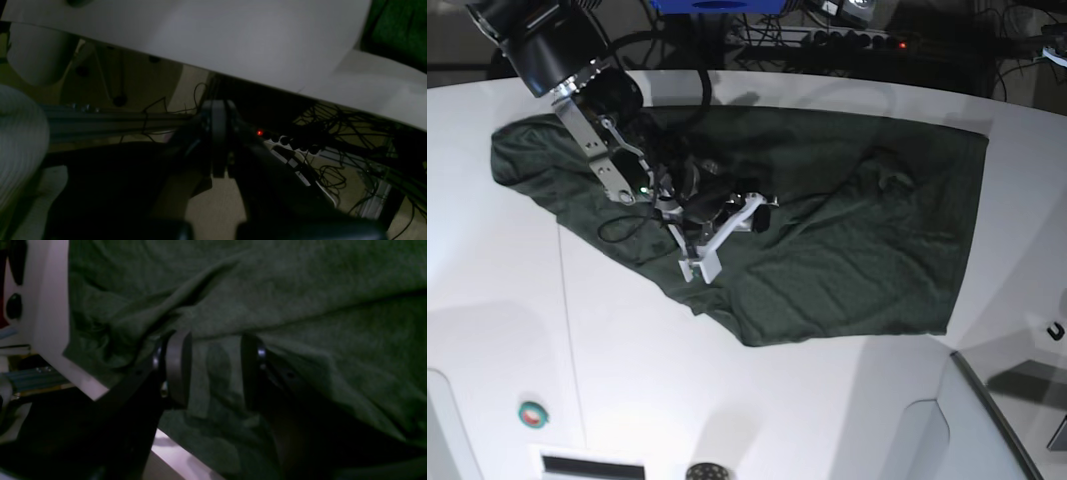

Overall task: Layout the t-shirt on the table in an organized manner, then fold the t-shirt properly
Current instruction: 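Drag the pinched fabric with the right gripper back toward the shirt side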

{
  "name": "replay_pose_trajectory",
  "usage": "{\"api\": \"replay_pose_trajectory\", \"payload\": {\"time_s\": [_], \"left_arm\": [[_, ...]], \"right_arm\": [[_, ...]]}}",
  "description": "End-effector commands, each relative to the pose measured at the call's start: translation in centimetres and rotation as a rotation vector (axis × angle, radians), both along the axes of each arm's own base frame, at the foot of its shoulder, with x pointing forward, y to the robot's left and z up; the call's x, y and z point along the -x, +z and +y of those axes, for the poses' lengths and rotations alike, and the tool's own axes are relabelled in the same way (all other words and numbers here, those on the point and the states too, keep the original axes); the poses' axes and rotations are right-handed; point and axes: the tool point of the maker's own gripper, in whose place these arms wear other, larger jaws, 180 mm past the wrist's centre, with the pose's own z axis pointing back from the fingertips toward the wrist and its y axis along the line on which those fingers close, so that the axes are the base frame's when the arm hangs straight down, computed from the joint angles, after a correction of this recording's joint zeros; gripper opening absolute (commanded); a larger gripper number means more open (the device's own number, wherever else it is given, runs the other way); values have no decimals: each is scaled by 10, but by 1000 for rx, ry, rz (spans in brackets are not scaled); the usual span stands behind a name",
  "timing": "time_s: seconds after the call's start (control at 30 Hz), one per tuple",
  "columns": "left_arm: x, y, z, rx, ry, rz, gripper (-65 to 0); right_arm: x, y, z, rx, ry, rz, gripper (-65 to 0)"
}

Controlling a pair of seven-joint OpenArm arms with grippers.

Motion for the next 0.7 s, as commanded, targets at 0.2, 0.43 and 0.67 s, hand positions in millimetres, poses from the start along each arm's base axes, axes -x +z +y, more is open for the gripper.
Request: {"api": "replay_pose_trajectory", "payload": {"time_s": [0.2, 0.43, 0.67], "left_arm": [[1, 11, 9, -33, 1, -13, -650], [-1, 12, 9, -35, 0, -16, -650], [-36, 34, -5, -71, -49, -116, -650]], "right_arm": [[-35, -5, -25, -18, -138, 22, -428], [-49, -6, -56, -30, -249, 32, -428], [-41, 8, -37, -73, -131, 10, -428]]}}
